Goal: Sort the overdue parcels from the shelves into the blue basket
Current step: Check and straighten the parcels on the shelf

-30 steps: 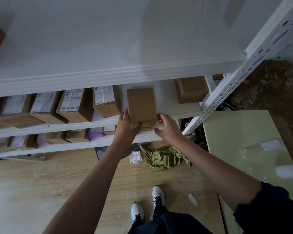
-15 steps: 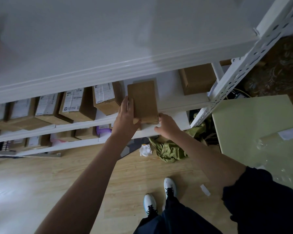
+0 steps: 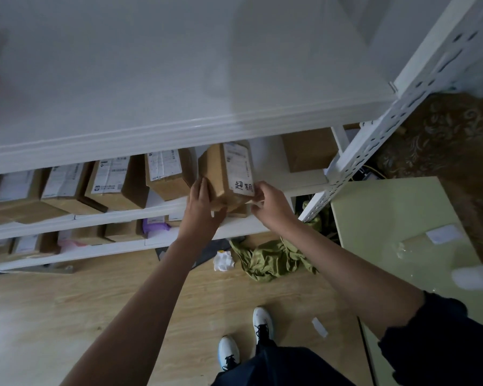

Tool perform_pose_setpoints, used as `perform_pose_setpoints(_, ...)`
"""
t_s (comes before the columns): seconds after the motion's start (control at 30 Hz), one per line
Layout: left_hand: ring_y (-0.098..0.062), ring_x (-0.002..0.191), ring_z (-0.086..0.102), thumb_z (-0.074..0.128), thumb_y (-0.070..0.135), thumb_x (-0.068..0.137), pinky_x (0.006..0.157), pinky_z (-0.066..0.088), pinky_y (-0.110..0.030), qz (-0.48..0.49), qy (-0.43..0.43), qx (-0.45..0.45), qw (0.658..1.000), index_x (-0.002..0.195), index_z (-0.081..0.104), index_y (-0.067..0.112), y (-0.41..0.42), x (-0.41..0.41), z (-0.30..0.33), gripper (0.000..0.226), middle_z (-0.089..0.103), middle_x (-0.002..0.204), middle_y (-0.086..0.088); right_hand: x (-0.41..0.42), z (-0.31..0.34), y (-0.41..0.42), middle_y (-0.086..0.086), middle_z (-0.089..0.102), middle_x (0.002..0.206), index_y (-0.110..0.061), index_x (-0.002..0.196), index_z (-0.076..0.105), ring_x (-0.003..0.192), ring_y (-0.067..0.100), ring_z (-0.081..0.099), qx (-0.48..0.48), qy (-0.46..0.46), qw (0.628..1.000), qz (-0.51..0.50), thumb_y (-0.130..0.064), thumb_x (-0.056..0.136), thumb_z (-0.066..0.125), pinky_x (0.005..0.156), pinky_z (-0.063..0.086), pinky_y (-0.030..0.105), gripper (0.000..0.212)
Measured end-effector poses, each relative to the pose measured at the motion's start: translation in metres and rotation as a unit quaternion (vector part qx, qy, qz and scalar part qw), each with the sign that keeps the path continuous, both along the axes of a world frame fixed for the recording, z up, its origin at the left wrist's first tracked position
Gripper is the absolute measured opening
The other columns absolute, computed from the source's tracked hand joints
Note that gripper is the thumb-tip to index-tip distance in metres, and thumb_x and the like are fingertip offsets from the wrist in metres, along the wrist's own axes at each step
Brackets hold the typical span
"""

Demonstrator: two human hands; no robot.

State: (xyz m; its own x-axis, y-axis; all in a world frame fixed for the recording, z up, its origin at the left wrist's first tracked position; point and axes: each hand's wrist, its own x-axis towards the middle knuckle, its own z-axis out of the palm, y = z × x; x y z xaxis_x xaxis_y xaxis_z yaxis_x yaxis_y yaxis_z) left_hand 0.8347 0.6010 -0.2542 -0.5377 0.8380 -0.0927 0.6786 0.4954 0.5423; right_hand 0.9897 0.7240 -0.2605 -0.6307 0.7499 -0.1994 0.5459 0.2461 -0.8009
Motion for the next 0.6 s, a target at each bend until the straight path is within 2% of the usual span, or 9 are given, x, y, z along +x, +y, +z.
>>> perform_pose_setpoints(0.1,-0.030,0.144,0.035,0.075,0.021,0.089,0.119,0.035,-0.045,-0.008,-0.031,0.044,0.999,0.155,0.031,0.005,0.001,0.005,0.003,0.081,0.036,0.156,-0.014,-0.003,0.010,-0.006,-0.008,0.061,0.109,-0.014,0.127,0.059,0.099,0.011,0.061,0.031,0.015,0.999,0.033,-0.002,0.085,0.075,0.079,0.045,0.013,0.046)
perform_pose_setpoints(0.17,-0.033,0.143,0.037,0.072,0.015,0.091,0.119,0.032,-0.040,-0.019,-0.033,0.065,0.997,0.151,0.038,0.005,0.000,0.006,0.007,0.070,0.041,0.153,-0.017,-0.006,0.012,-0.008,-0.007,0.061,0.112,-0.015,0.129,0.058,0.098,0.009,0.059,0.055,0.015,0.997,0.050,-0.005,0.085,0.075,0.081,0.045,0.015,0.048)
perform_pose_setpoints(0.27,-0.030,0.142,0.038,0.074,0.015,0.090,0.113,0.029,-0.029,-0.011,-0.058,0.064,0.996,0.153,0.036,0.009,-0.004,0.000,0.004,0.074,0.040,0.155,-0.013,-0.008,0.008,-0.006,-0.006,0.062,0.115,-0.016,0.127,0.059,0.098,0.007,0.057,0.068,-0.007,0.996,0.057,-0.010,0.086,0.077,0.082,0.046,0.016,0.046)
perform_pose_setpoints(0.33,-0.025,0.143,0.037,0.077,0.020,0.087,0.112,0.028,-0.027,-0.003,-0.076,0.056,0.996,0.155,0.034,0.015,-0.008,-0.008,-0.002,0.080,0.039,0.155,-0.008,-0.011,0.005,-0.005,-0.005,0.061,0.117,-0.016,0.127,0.058,0.099,0.006,0.056,0.069,-0.022,0.995,0.065,-0.015,0.085,0.079,0.080,0.044,0.012,0.048)
perform_pose_setpoints(0.4,-0.022,0.143,0.034,0.079,0.021,0.085,0.115,0.030,-0.030,-0.015,-0.073,0.047,0.996,0.155,0.033,0.016,-0.008,-0.014,-0.004,0.085,0.038,0.156,-0.006,-0.017,0.001,-0.002,-0.006,0.058,0.119,-0.015,0.131,0.056,0.102,0.006,0.056,0.060,-0.036,0.995,0.077,-0.021,0.082,0.082,0.080,0.041,0.010,0.056)
perform_pose_setpoints(0.47,-0.024,0.144,0.032,0.082,0.019,0.081,0.116,0.028,-0.028,-0.035,-0.068,0.041,0.996,0.156,0.032,0.014,-0.003,-0.018,-0.006,0.090,0.039,0.156,-0.007,-0.027,0.001,0.002,-0.007,0.058,0.120,-0.019,0.134,0.054,0.105,0.007,0.058,0.049,-0.047,0.993,0.095,-0.030,0.074,0.087,0.083,0.046,0.013,0.069)
perform_pose_setpoints(0.53,-0.023,0.144,0.034,0.086,0.017,0.077,0.111,0.027,-0.022,-0.035,-0.083,0.034,0.995,0.156,0.031,0.013,0.003,-0.021,-0.007,0.096,0.040,0.155,-0.007,-0.035,-0.001,0.008,-0.005,0.059,0.121,-0.027,0.139,0.048,0.108,0.011,0.062,0.043,-0.048,0.992,0.106,-0.048,0.062,0.085,0.088,0.056,0.027,0.088)
perform_pose_setpoints(0.6,-0.023,0.141,0.037,0.088,0.013,0.073,0.111,0.035,-0.027,-0.033,-0.093,0.042,0.994,0.155,0.031,0.013,0.009,-0.024,-0.008,0.100,0.042,0.152,-0.007,-0.041,-0.005,0.015,-0.001,0.056,0.123,-0.028,0.145,0.041,0.109,0.015,0.061,0.054,-0.050,0.991,0.111,-0.047,0.060,0.085,0.093,0.056,0.034,0.098)
